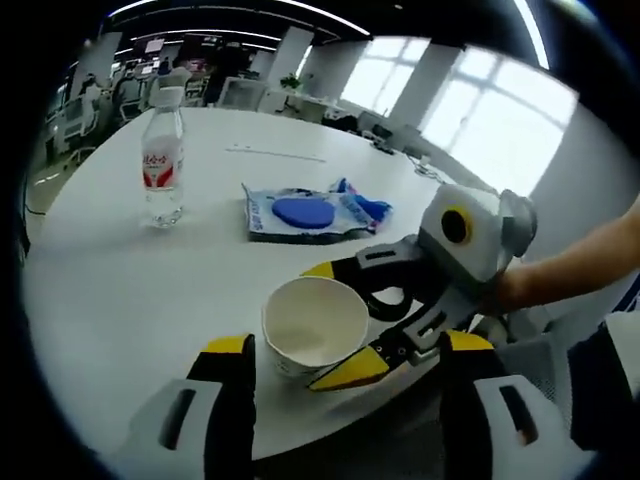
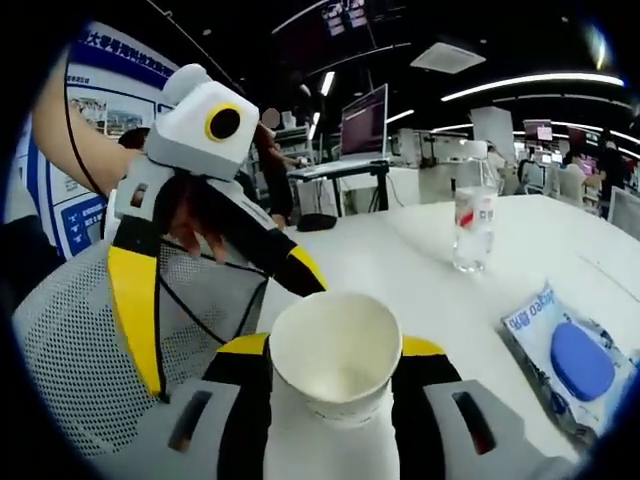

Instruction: Arrange the tabletop items into an orderly group along one side of the table until the central work area is clear of visible clutter.

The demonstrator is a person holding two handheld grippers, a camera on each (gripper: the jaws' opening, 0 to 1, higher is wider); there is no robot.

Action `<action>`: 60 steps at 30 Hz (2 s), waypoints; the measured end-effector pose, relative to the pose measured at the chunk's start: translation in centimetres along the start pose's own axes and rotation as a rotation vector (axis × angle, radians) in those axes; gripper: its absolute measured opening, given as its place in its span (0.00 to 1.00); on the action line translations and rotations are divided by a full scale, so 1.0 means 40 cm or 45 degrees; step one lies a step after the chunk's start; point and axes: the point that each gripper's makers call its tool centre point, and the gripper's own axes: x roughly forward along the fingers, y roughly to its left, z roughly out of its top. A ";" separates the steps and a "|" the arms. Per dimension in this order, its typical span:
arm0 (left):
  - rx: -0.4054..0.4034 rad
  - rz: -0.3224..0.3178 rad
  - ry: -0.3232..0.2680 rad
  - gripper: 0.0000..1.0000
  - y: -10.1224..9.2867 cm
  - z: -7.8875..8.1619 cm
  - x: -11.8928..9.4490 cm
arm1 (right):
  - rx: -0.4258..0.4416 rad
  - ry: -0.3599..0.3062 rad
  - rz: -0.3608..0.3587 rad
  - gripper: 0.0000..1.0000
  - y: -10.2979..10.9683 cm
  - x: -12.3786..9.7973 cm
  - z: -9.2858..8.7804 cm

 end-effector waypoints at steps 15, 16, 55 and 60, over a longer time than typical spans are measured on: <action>0.022 0.122 -0.123 0.80 0.028 0.038 -0.066 | 0.030 -0.087 -0.069 0.32 -0.069 -0.015 0.051; 0.021 0.128 -0.131 0.80 0.030 0.040 -0.071 | 0.030 -0.090 -0.075 0.32 -0.077 -0.015 0.056; -0.082 0.201 -0.274 0.80 0.068 0.060 -0.115 | 0.034 -0.160 -0.261 0.35 -0.415 0.063 0.174; -0.051 0.224 -0.270 0.79 0.071 0.059 -0.115 | 0.042 -0.164 -0.277 0.35 -0.465 0.082 0.182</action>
